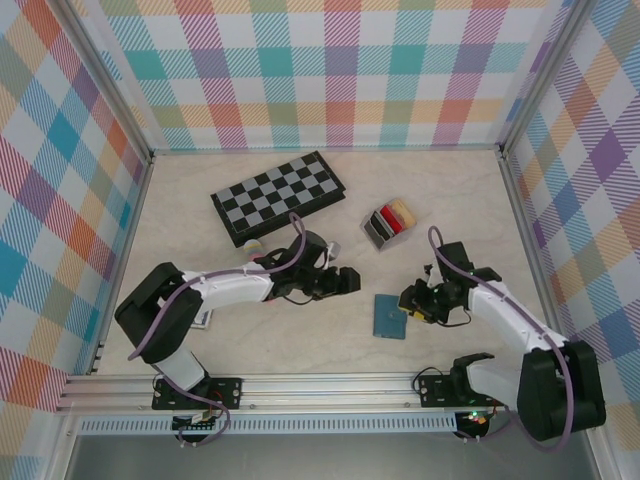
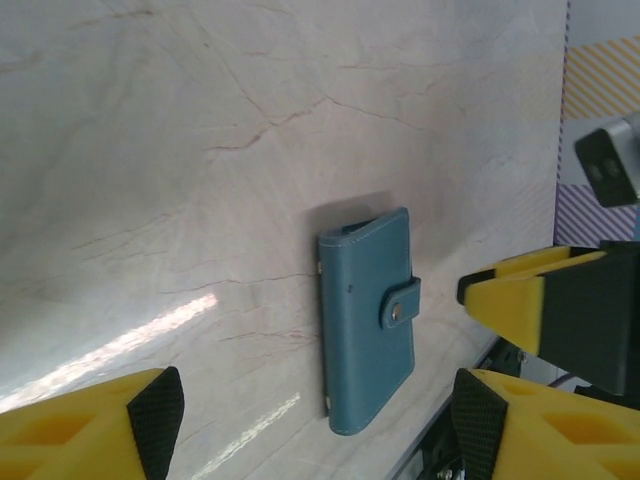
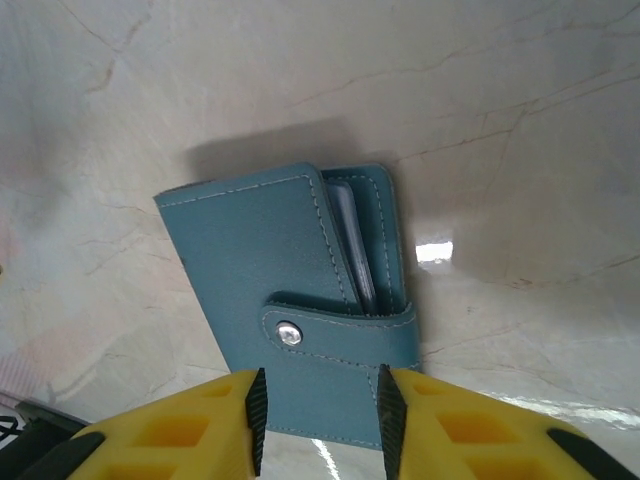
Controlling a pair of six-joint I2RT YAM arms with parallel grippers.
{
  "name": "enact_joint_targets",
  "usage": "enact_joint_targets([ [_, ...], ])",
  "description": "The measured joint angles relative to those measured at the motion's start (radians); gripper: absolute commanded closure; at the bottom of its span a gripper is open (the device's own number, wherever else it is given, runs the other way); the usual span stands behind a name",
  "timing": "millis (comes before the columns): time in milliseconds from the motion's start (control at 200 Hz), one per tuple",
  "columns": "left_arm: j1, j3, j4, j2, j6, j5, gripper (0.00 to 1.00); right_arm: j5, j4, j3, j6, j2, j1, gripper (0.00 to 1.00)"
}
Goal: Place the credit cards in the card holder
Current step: Pick up the card holder at the bottom-center of the table.
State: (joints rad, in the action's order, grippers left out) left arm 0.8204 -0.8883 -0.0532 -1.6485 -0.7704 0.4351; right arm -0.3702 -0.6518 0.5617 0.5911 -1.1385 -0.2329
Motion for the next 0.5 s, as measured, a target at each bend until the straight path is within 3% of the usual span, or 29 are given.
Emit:
enact_joint_targets([
  [505,0.071,-0.1,-0.055,-0.168,-0.049,0.061,0.37,0.013,0.055,0.0,0.001,-0.156,-0.06,0.74],
])
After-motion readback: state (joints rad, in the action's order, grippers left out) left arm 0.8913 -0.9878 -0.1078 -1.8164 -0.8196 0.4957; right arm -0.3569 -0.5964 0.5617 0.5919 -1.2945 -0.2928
